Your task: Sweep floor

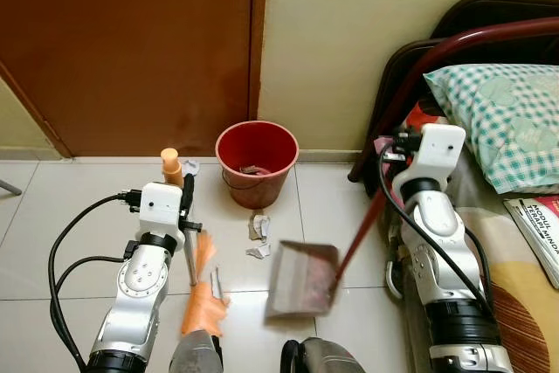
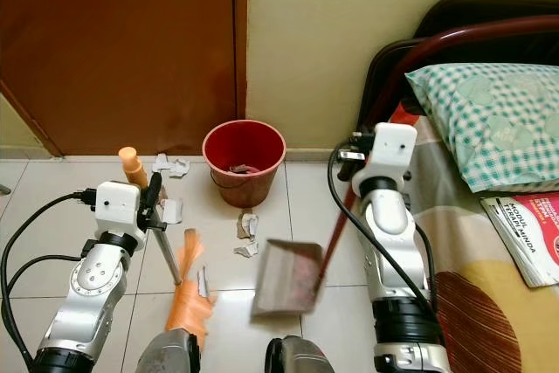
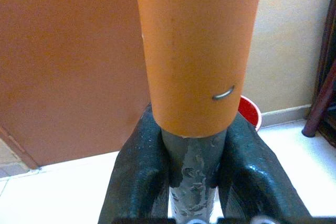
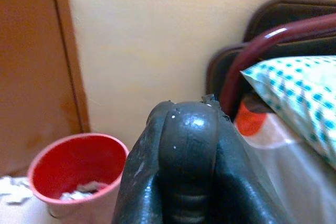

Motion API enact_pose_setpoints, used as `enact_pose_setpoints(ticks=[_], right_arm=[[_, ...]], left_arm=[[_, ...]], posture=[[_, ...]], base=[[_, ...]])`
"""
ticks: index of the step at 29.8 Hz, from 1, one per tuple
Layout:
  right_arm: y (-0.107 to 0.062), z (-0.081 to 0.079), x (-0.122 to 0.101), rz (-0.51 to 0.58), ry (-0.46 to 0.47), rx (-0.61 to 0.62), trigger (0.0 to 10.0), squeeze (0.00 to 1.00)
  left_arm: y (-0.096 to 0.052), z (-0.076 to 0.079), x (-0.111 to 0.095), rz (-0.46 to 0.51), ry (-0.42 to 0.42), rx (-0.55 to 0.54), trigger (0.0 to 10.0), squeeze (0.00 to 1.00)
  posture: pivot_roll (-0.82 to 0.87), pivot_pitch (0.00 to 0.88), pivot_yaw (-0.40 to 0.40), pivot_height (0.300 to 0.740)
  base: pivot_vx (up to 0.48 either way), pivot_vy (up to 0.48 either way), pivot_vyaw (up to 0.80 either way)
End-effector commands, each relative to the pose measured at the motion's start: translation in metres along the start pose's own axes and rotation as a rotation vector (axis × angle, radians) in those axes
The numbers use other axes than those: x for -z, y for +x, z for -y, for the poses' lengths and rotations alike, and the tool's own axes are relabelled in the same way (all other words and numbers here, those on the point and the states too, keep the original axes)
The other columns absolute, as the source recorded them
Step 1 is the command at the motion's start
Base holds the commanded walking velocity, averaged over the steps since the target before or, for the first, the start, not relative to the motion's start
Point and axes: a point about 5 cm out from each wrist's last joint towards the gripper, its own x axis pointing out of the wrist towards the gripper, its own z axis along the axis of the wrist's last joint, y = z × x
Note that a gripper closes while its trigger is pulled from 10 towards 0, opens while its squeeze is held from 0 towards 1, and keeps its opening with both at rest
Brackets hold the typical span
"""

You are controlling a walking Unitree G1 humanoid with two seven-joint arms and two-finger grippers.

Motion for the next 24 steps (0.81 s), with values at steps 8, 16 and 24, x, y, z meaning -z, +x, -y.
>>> enact_pose_setpoints(ticks=[8,16,24], right_arm=[[-0.008,0.009,0.036,-0.087,-0.102,0.059,10.0,0.0],[-0.001,-0.014,0.05,-0.138,-0.143,0.005,10.0,0.0],[0.007,-0.035,0.054,-0.148,-0.14,-0.06,10.0,0.0]], left_arm=[[-0.007,0.037,-0.002,-0.097,-0.117,0.308,10.0,0.0],[-0.013,0.061,-0.011,-0.161,-0.146,0.515,10.0,0.0],[-0.014,0.071,-0.029,-0.15,-0.239,0.611,10.0,0.0]], posture=[[0.06,0.096,-0.04,0.74],[0.06,0.097,-0.042,0.74],[0.08,0.095,-0.059,0.74]], base=[[0.0,0.0,0.0],[0.0,0.0,0.0],[0.0,0.0,0.0]])
